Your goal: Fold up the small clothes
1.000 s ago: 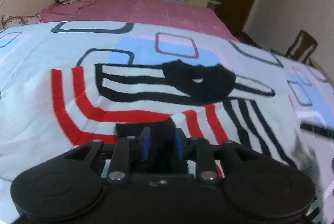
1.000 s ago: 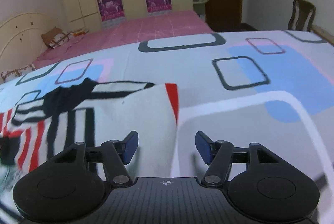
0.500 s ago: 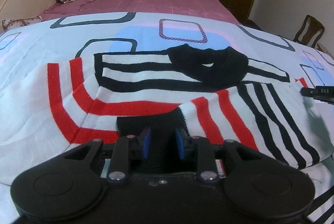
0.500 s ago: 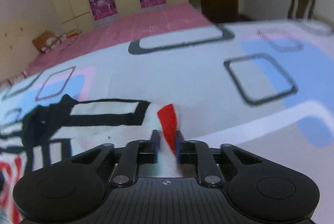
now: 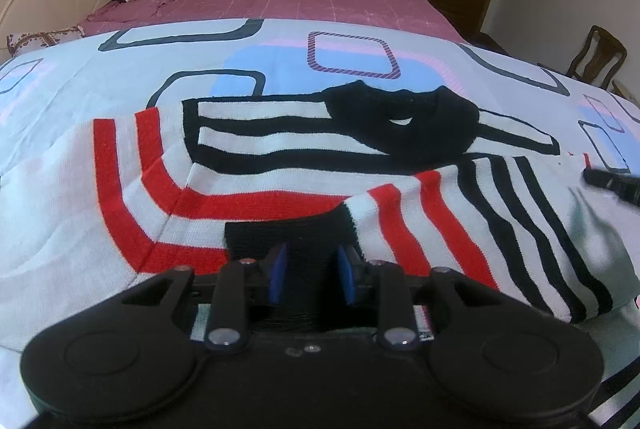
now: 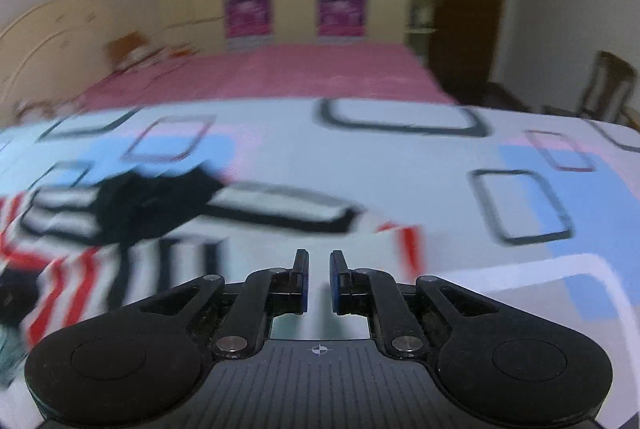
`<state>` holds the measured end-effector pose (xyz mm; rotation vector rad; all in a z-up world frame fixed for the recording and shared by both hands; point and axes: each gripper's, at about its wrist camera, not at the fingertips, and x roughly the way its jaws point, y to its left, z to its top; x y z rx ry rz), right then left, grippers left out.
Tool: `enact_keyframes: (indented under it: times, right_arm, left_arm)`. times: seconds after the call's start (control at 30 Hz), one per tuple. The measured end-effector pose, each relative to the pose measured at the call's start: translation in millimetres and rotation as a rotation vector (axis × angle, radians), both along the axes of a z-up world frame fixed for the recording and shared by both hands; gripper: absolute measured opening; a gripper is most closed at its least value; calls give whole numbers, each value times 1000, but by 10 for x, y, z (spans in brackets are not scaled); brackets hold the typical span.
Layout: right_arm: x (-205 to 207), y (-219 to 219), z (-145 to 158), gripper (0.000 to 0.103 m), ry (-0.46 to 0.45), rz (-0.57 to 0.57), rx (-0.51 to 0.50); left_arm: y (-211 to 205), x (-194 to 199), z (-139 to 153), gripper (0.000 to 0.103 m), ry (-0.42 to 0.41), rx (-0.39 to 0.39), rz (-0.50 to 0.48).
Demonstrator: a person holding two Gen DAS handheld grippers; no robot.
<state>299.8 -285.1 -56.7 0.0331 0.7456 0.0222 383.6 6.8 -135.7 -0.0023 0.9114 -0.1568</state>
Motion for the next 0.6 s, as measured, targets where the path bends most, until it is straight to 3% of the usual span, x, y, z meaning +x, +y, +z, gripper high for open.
enact_keyframes:
  times: [0.17,0.23,0.3,0.33,0.37,0.4,0.5,0.6]
  right_arm:
    - [-72,355,-283,12,76,68,-46]
    - [-124,411,-302,13,60,74,-95]
    - [-154,442,-226,16,56,71,-54]
    - [-181,458,-194,28,42,73,-24]
    - [-185,500,-186,54,38,71,-21]
    - [-191,566,-212,62,44,84,-38]
    - [-237,759,-351,63,59,127,-105]
    - [-232,754,-285,63,75,97,-61]
  left_arm:
    - [7,-18,22,34,7,13,-7]
    - [22,-34,50,43,16,14,-5]
    - [65,-83,101,66,9,16,8]
    - [94,-110,126,67,-1,16,16]
    - [131,-140,154,68,-11,12,23]
    - [178,-165,174,68,-13,6,30]
    - [317,-207,207,68,-7,-3,50]
    - [473,-255,230,68,-6,-4,73]
